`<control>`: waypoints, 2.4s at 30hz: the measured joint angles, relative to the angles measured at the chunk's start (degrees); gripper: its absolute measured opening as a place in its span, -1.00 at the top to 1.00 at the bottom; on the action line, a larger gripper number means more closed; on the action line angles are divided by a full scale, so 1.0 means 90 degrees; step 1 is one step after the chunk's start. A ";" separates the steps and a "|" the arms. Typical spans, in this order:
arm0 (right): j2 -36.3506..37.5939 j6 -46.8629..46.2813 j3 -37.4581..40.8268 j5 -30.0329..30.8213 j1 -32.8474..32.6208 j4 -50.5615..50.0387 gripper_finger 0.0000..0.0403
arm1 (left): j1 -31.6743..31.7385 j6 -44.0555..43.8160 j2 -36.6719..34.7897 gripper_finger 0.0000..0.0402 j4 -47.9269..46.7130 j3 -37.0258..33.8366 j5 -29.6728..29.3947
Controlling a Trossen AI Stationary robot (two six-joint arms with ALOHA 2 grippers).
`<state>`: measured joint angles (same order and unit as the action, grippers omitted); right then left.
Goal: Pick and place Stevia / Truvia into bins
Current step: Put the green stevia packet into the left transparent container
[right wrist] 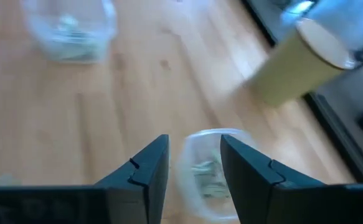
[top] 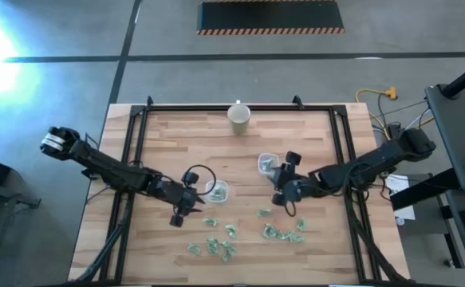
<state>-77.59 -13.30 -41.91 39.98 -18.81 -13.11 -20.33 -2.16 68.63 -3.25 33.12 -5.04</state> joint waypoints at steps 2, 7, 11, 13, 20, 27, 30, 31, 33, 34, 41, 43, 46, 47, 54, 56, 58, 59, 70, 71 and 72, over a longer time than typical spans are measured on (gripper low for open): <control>0.0001 -0.0033 0.0006 -0.0130 -0.0180 0.0002 0.35 | -0.0071 -0.0060 0.0066 0.43 0.0034 0.0000 0.0000; -0.0016 -0.0022 0.0017 -0.0160 -0.0511 0.0003 0.39 | -0.0195 -0.0068 0.0427 0.43 0.0546 -0.0104 0.0027; -0.0003 -0.0024 0.0019 -0.0159 -0.0554 0.0018 0.42 | -0.0258 -0.0127 0.0853 0.43 0.0703 -0.0104 0.0032; 0.0023 -0.0022 0.0021 -0.0157 -0.0550 0.0028 0.43 | -0.0263 -0.0233 0.1092 0.43 0.0812 -0.0102 0.0076; 0.0035 -0.0016 0.0024 -0.0155 -0.0551 0.0050 0.47 | -0.0283 -0.0555 0.1747 0.43 0.1127 -0.0102 0.0352; 0.0035 0.0000 0.0024 -0.0155 -0.0551 0.0048 0.51 | -0.0285 -0.0563 0.2047 0.43 0.1377 -0.0100 0.0362; 0.0035 -0.0005 0.0024 -0.0155 -0.0551 0.0049 0.53 | -0.0285 -0.0569 0.2229 0.43 0.1510 -0.0100 0.0364; 0.0035 -0.0005 0.0024 -0.0155 -0.0551 0.0049 0.53 | -0.0285 -0.0570 0.2281 0.43 0.1542 -0.0100 0.0366; 0.0035 -0.0006 0.0024 -0.0155 -0.0551 0.0049 0.54 | -0.0285 -0.0578 0.2372 0.43 0.1633 -0.0100 0.0366; 0.0035 -0.0005 0.0024 -0.0155 -0.0551 0.0047 0.55 | -0.0285 -0.0578 0.2409 0.43 0.1674 -0.0100 0.0367; 0.0035 -0.0015 0.0026 -0.0153 -0.0551 0.0042 0.56 | -0.0285 -0.0577 0.2424 0.51 0.1697 -0.0100 0.0313; 0.0035 -0.0013 0.0026 -0.0153 -0.0551 0.0034 0.55 | -0.0285 -0.0560 0.2395 0.59 0.1698 -0.0100 0.0310; 0.0035 -0.0012 0.0026 -0.0153 -0.0551 0.0019 0.55 | -0.0285 -0.0558 0.2394 0.73 0.1688 -0.0100 0.0306; 0.0035 -0.0014 0.0026 -0.0153 -0.0551 0.0006 0.56 | -0.0287 -0.0558 0.2394 0.78 0.1695 -0.0100 0.0304; 0.0035 -0.0020 0.0026 -0.0153 -0.0551 0.0001 0.61 | -0.0288 -0.0556 0.2391 0.98 0.1693 -0.0100 0.0168; 0.0035 -0.0020 0.0026 -0.0153 -0.0551 0.0000 0.62 | -0.0288 -0.0556 0.2381 0.99 0.1691 -0.0100 0.0168; 0.0035 -0.0020 0.0026 -0.0153 -0.0551 0.0000 0.62 | -0.0293 -0.0554 0.2313 1.00 0.1651 -0.0100 0.0176; 0.0035 -0.0020 0.0026 -0.0153 -0.0551 -0.0002 0.62 | -0.0296 -0.0552 0.2259 0.99 0.1630 -0.0100 0.0181; 0.0035 -0.0020 0.0034 -0.0153 -0.0551 -0.0013 0.64 | -0.0333 -0.0188 0.0734 1.00 0.0889 -0.0100 -0.0573; 0.0035 -0.0020 0.0034 -0.0153 -0.0551 -0.0007 0.64 | -0.0331 -0.0159 0.0612 1.00 0.0878 -0.0100 -0.0863; 0.0035 -0.0020 0.0034 -0.0153 -0.0551 -0.0010 0.64 | -0.0329 -0.0139 0.0500 1.00 0.0846 -0.0102 -0.1123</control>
<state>-77.28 -13.47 -41.60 38.61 -23.77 -13.20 -23.29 -3.41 73.13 4.37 32.21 -15.15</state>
